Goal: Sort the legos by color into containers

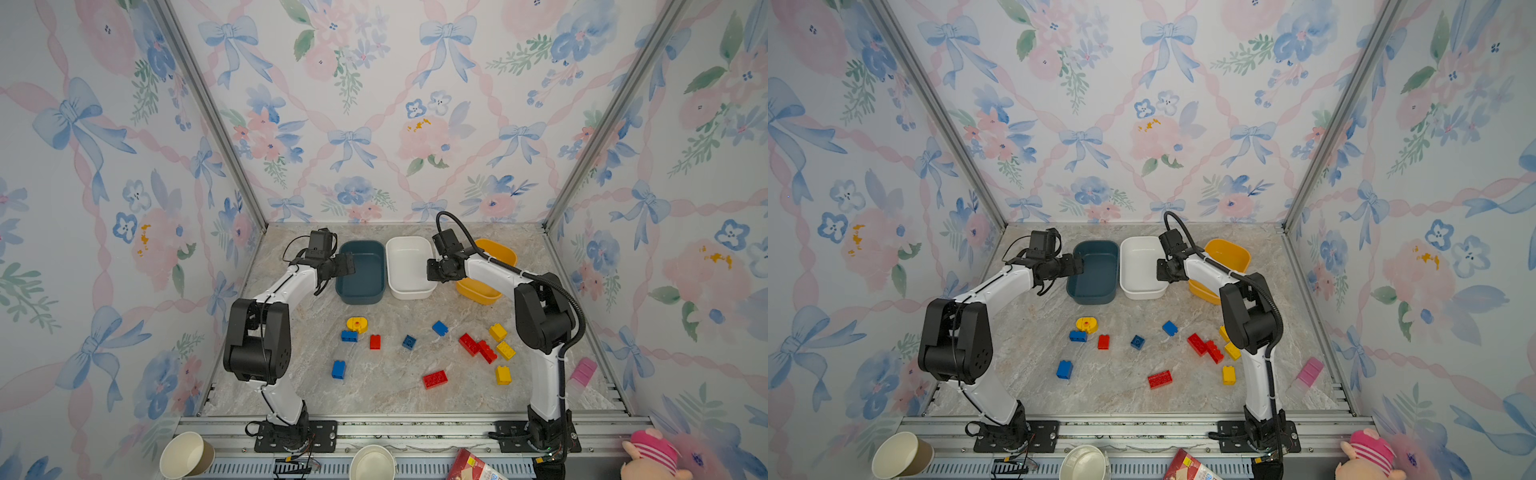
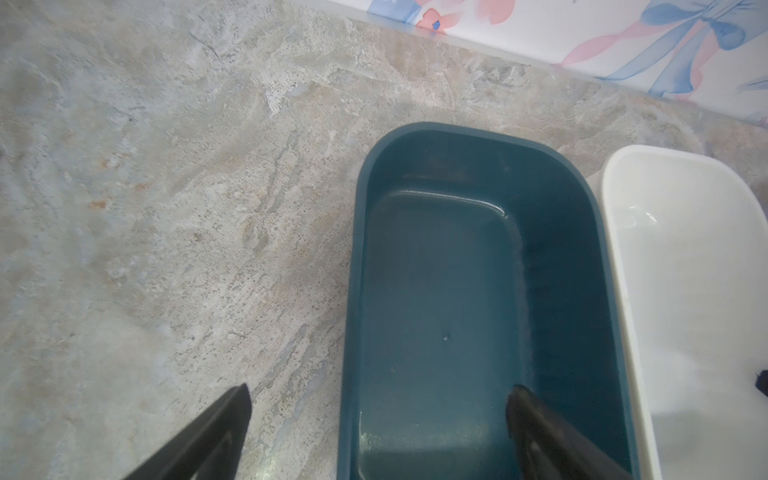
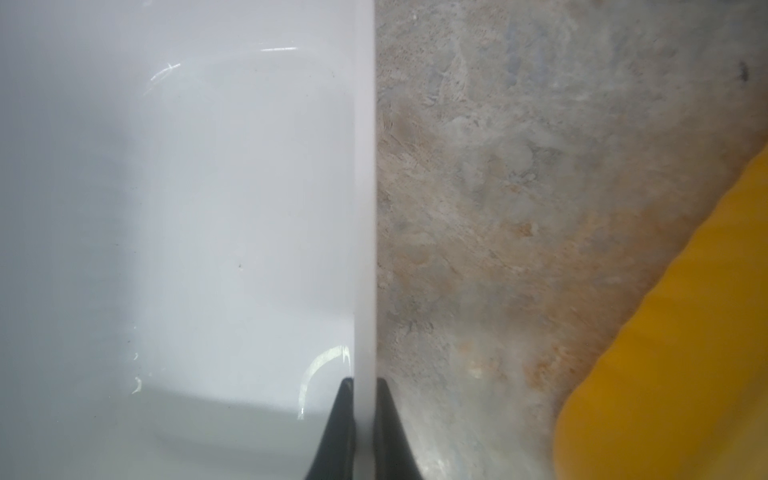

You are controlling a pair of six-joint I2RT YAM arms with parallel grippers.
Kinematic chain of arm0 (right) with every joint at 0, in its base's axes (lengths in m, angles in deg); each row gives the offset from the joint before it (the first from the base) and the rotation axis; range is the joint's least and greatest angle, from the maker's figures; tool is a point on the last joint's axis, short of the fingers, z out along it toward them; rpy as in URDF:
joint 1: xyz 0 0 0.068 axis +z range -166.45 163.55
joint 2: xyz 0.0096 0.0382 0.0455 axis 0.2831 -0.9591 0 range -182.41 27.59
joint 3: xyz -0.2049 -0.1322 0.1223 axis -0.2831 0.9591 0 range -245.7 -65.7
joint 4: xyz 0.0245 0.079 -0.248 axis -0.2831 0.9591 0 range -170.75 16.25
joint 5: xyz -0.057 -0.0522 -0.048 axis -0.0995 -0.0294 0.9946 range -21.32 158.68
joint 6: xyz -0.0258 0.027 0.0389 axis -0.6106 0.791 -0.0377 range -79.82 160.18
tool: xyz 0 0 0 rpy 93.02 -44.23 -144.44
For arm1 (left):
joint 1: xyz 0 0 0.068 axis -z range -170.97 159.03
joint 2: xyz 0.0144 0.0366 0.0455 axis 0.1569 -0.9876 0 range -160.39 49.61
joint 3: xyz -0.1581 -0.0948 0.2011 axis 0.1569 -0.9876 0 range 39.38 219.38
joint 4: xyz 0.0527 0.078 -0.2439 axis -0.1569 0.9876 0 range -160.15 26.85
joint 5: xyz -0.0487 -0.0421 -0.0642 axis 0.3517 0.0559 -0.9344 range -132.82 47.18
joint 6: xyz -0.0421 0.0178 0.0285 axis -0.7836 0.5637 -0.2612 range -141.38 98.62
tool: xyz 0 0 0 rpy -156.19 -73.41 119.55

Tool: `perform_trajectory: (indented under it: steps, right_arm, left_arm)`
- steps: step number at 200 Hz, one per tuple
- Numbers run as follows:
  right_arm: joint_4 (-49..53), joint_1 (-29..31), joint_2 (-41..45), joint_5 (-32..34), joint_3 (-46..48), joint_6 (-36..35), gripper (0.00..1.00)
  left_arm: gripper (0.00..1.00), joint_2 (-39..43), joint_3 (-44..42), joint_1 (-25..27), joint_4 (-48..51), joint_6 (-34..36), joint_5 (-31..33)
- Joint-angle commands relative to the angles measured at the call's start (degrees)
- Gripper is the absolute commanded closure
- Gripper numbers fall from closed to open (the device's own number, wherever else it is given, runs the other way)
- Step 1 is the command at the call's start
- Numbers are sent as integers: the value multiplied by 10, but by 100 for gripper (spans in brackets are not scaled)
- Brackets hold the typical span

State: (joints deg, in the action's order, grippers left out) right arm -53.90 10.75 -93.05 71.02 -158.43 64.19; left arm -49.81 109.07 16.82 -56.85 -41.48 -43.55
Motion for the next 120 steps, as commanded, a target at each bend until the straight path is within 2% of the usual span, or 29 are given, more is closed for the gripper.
perform_trajectory:
  steps: [1,43,76,105,120]
  right_arm:
    - [41,11,14,2,14,19,100]
    - [49,14,14,-6,13,31,98]
    - [56,12,23,-14,9,42,75]
    - [55,-1,55,-11,12,44,59]
    - [57,-13,75,-13,15,43,54]
  left_arm:
    - [2,16,-11,-3,-4,-10,-1]
    - [2,16,-11,-3,-5,-13,3]
    - [2,16,-8,-3,-5,-15,3]
    - [2,17,-8,-3,-5,-17,2]
    - [2,19,-8,-3,-7,-18,3]
